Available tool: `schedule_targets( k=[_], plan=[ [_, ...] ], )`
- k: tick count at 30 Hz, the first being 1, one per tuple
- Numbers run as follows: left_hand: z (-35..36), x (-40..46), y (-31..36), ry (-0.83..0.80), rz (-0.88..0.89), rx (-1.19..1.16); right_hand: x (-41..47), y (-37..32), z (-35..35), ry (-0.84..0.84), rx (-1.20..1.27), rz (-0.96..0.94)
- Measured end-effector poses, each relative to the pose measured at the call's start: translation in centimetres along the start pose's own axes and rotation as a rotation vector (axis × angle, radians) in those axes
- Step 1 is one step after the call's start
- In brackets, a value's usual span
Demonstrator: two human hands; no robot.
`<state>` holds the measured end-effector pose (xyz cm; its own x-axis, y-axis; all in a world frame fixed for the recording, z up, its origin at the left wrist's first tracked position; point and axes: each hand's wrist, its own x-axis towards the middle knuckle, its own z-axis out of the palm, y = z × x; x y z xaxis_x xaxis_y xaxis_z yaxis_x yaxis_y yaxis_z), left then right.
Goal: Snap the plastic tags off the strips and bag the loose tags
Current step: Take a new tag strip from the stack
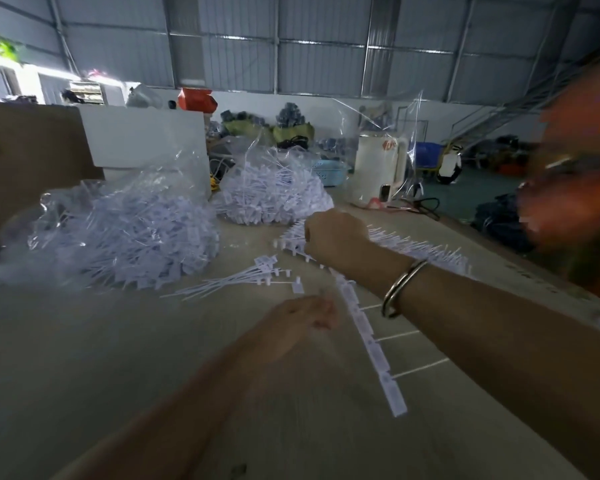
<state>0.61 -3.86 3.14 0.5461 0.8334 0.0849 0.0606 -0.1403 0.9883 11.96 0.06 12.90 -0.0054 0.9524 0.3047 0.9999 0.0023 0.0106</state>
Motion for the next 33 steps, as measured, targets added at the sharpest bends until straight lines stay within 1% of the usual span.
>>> schedule_targets(
  k=[1, 2, 5, 6, 8, 10, 12, 14, 16, 17, 19, 20, 21, 22, 23, 25, 27, 28, 29, 31, 33],
  plan=[
    [0.4, -0.4, 0.3, -0.038, -0.033, -0.057, -0.3, -0.5, 0.2, 0.029, -0.025, 0.016],
    [0.6, -0.8, 0.5, -0.072, -0.044, -0.063, -0.5, -0.9, 0.2, 0.051, -0.046, 0.026],
    [0.4, -1.9, 0.4, -0.115, -0.004, 0.144, -0.9, -1.2, -0.6, 0.119, -0.044, 0.048],
    [0.0, -2.1, 0.2, -0.116, 0.001, 0.175, -0.9, -1.0, -1.0, 0.135, -0.036, 0.06],
    [-1.1, -2.5, -0.1, -0.097, -0.02, 0.108, -0.9, -0.8, -1.9, 0.158, -0.065, 0.088],
    [-2.4, -2.6, -0.4, -0.016, -0.021, 0.093, -0.9, -0.8, -2.6, 0.159, -0.155, 0.112],
    [-3.9, -2.6, -0.9, 0.13, 0.007, 0.151, -1.1, -0.5, -2.9, 0.129, -0.283, 0.121],
    [-5.6, -2.4, -1.3, 0.257, 0.066, 0.334, -1.7, -0.2, -2.9, 0.113, -0.386, 0.107],
    [-7.1, -2.0, -1.7, 0.255, 0.136, 0.55, -2.5, -0.4, -2.4, 0.101, -0.456, -0.026],
    [-7.7, -1.8, -1.9, 0.233, 0.156, 0.608, -2.8, -0.7, -1.7, 0.076, -0.441, -0.136],
    [-8.4, -1.5, -2.1, 0.199, 0.167, 0.636, -3.9, -1.9, 0.5, -0.057, -0.237, -0.358],
    [-8.6, -1.2, -2.1, 0.188, 0.163, 0.647, -4.4, -2.4, 1.5, -0.138, -0.112, -0.42],
    [-8.8, -1.0, -2.0, 0.176, 0.154, 0.673, -4.8, -2.9, 2.6, -0.194, -0.026, -0.443],
    [-9.0, -0.9, -1.9, 0.173, 0.133, 0.685, -5.1, -3.1, 3.6, -0.203, 0.013, -0.446],
    [-9.1, -0.9, -1.9, 0.185, 0.11, 0.683, -5.5, -3.1, 4.5, -0.171, 0.015, -0.439],
    [-9.4, -1.1, -2.0, 0.226, 0.094, 0.63, -5.9, -2.6, 5.9, -0.042, 0.012, -0.407],
    [-9.8, -1.7, -2.0, 0.239, 0.055, 0.401, -6.1, -1.6, 6.9, 0.083, 0.051, -0.366],
    [-9.8, -2.1, -1.9, 0.217, 0.017, 0.29, -6.2, -1.1, 7.3, 0.113, 0.076, -0.338],
    [-9.7, -2.3, -1.9, 0.198, -0.005, 0.243, -6.3, -0.6, 7.7, 0.117, 0.106, -0.301],
    [-9.6, -2.3, -1.8, 0.188, 0.021, 0.373, -6.5, 0.0, 8.4, 0.112, 0.169, -0.255],
    [-9.3, -2.1, -1.9, 0.201, 0.055, 0.5, -6.6, 0.1, 8.8, 0.111, 0.228, -0.264]
  ],
)
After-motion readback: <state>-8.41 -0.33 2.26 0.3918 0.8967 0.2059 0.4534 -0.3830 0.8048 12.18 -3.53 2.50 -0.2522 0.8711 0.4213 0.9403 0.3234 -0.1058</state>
